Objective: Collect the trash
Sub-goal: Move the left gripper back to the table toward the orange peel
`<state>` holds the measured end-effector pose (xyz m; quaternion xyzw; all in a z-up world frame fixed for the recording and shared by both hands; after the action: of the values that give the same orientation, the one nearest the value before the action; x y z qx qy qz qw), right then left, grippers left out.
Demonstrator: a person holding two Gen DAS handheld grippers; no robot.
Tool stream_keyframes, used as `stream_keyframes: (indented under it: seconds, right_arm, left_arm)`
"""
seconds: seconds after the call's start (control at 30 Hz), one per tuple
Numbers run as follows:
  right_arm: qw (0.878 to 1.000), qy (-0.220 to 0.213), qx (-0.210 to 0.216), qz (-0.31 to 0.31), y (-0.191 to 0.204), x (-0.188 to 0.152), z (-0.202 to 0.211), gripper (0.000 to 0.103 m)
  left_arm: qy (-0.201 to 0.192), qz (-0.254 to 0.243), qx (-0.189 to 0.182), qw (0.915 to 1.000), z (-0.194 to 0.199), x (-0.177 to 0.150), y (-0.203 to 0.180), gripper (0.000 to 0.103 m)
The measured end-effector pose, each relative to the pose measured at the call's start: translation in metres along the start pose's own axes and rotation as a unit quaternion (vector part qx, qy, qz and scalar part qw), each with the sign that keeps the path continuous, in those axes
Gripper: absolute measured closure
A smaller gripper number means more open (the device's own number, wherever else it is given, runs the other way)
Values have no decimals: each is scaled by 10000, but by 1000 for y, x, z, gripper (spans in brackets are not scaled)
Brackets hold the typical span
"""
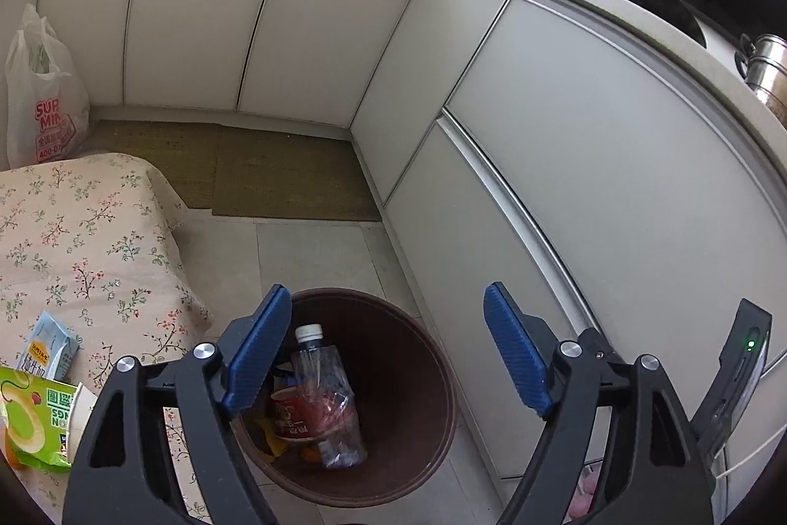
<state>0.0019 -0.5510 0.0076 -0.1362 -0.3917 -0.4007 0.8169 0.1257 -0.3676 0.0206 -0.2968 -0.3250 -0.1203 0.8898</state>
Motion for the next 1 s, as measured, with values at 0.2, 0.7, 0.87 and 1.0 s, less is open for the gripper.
stream_keyframes:
  seconds: [0.2, 0.7, 0.87, 1.0]
  right_arm:
    - [10000, -52, 41, 62, 6, 0, 5, 7]
    - [9959, -72, 429, 797, 67, -20, 24, 7]
    - [9919, -60, 648, 1095, 97, -28, 31, 7]
    - [9869, -41, 813, 1394, 124, -39, 37, 7]
  left_arm:
    - [42, -87, 173, 9998, 3, -2, 1, 18]
    - [64, -33, 988, 9951, 29, -9, 65, 13]
    - [39, 209, 1192, 9926, 45, -8, 99, 11]
    - [0, 385, 1399, 9894, 62, -9, 130, 11]
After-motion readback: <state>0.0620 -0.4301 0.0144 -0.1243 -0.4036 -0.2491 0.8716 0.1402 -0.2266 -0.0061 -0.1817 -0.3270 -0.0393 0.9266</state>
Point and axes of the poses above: each gripper's, at about its wrist camera, not at the fingertips, and z roughly against the way its jaws point, y to its left, x to its top, the point moved 3 cm from there along -z, roughly the way its jaws point, and after that the axes turned 4 degrees about z, right-handed, at the moved point
